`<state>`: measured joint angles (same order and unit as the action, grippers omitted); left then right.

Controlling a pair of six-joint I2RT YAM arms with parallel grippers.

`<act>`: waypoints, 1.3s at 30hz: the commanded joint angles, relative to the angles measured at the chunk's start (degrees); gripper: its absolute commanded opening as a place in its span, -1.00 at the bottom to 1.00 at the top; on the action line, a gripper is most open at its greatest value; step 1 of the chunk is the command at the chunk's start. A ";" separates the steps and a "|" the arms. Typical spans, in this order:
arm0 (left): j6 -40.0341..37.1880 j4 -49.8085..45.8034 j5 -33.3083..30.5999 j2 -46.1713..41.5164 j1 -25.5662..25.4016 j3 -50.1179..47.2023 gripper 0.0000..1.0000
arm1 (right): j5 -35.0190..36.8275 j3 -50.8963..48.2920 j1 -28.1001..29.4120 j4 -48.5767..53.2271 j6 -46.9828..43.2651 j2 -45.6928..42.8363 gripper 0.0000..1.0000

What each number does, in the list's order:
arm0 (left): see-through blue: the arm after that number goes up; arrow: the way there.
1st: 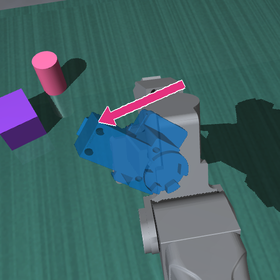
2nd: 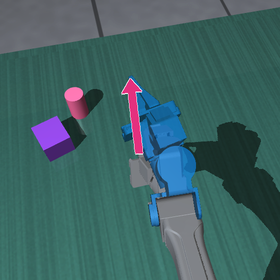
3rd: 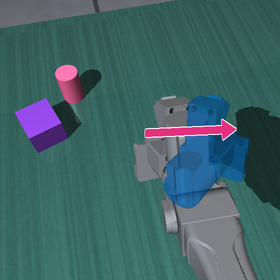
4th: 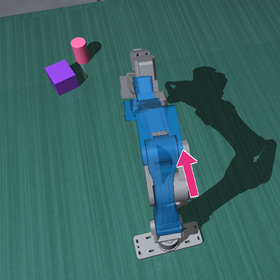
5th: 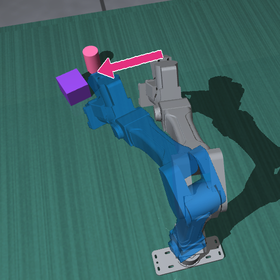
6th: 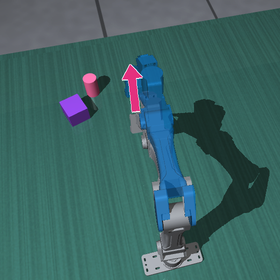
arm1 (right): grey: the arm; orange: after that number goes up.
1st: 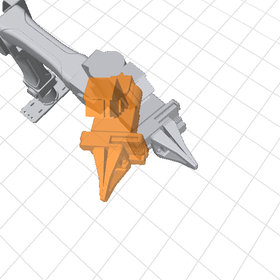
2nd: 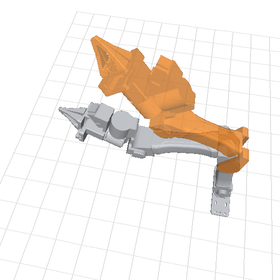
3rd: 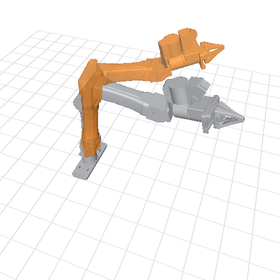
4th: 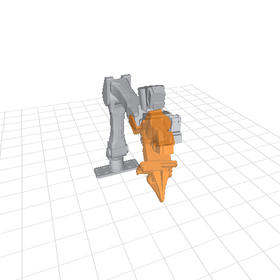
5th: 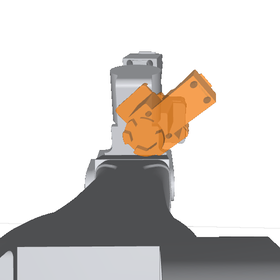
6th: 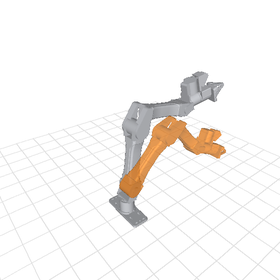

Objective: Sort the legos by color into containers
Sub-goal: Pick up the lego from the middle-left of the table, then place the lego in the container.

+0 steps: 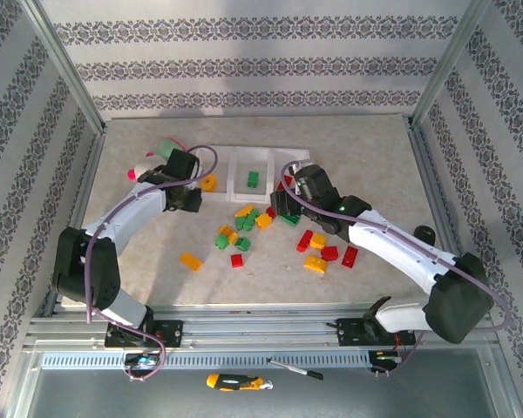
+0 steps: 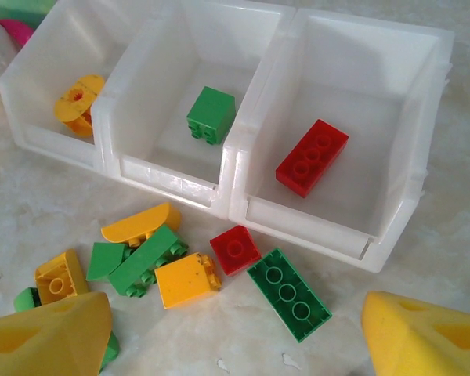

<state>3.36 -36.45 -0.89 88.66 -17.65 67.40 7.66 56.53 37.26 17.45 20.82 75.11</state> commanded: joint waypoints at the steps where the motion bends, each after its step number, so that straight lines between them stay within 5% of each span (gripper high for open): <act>1: 0.60 -1.96 1.31 1.28 -4.67 6.08 -0.65 | -2.55 -1.61 -0.21 -2.08 0.44 -4.02 0.69; 16: -2.51 -2.55 5.14 25.95 -19.04 38.34 -0.65 | -4.43 -12.52 -2.65 1.66 4.69 -20.45 0.71; 32: -4.57 -8.95 6.87 47.67 -20.59 63.27 -0.62 | -2.15 -14.25 -5.02 6.47 4.58 -26.94 0.70; 35: -4.84 -10.48 6.42 50.53 -20.58 66.59 -0.47 | -2.12 -14.43 -5.10 6.68 4.95 -27.54 0.70; 39: -4.76 -11.68 7.02 51.29 -20.63 69.18 0.20 | -1.45 -14.35 -5.09 7.57 5.28 -28.34 0.70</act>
<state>-0.62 -44.66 5.67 140.27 -37.56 133.80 4.34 42.65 32.73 23.90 25.19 48.14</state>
